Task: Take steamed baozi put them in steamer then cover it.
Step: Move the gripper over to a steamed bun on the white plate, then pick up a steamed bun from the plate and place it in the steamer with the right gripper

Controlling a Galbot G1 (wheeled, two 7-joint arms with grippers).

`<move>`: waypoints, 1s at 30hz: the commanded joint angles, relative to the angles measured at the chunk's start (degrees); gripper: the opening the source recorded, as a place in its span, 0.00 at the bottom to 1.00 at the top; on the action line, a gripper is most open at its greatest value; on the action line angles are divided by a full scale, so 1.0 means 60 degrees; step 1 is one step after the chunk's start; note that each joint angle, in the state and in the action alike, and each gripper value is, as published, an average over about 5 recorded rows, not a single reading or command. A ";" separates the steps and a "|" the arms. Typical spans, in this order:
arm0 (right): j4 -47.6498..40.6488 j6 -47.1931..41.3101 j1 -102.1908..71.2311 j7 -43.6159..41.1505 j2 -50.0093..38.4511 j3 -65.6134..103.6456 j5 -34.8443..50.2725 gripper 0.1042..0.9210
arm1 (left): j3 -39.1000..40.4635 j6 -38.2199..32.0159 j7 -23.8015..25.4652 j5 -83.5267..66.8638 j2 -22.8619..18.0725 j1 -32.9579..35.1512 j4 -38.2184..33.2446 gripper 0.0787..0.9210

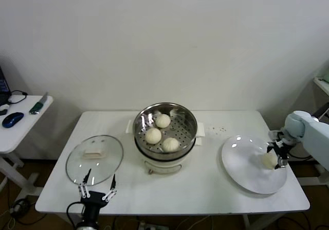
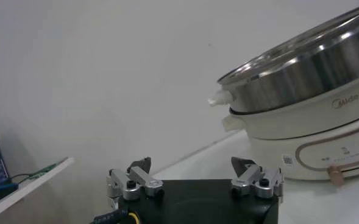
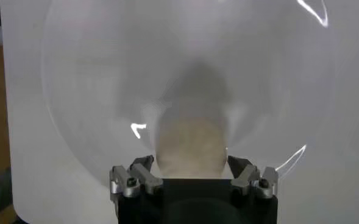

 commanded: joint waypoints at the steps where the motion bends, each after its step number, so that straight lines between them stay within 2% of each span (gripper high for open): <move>1: -0.0365 0.0198 -0.0120 -0.0050 0.0194 0.0180 -0.0209 0.83 | 0.0013 -0.0010 -0.0003 0.0036 -0.0032 0.0010 0.0003 0.88; 7: -0.0334 0.0237 0.0001 -0.0053 0.0182 0.0175 -0.0103 0.74 | 0.0049 -0.0036 -0.0005 0.0075 -0.0096 0.0034 -0.0020 0.88; 12: -0.0149 0.0116 0.0840 -0.0040 0.0156 -0.0468 0.0694 0.71 | 0.0057 -0.0024 -0.0005 0.0073 -0.0094 0.0022 -0.0075 0.88; 19: 0.0123 -0.0488 0.4469 -0.0033 0.0964 -0.3694 0.3722 0.70 | 0.0175 0.0009 0.0015 0.0074 -0.0083 0.0030 -0.0132 0.88; 24: 0.0097 -0.0963 0.7199 -0.0037 0.2506 -0.6290 0.6564 0.71 | 0.0374 0.0042 0.0037 0.0133 -0.0065 0.0001 -0.0214 0.88; 30: 0.0078 -0.1640 0.8244 -0.0079 0.4340 -0.7196 0.8415 0.71 | 0.0613 0.0047 0.0046 0.0168 -0.0047 -0.0035 -0.0302 0.88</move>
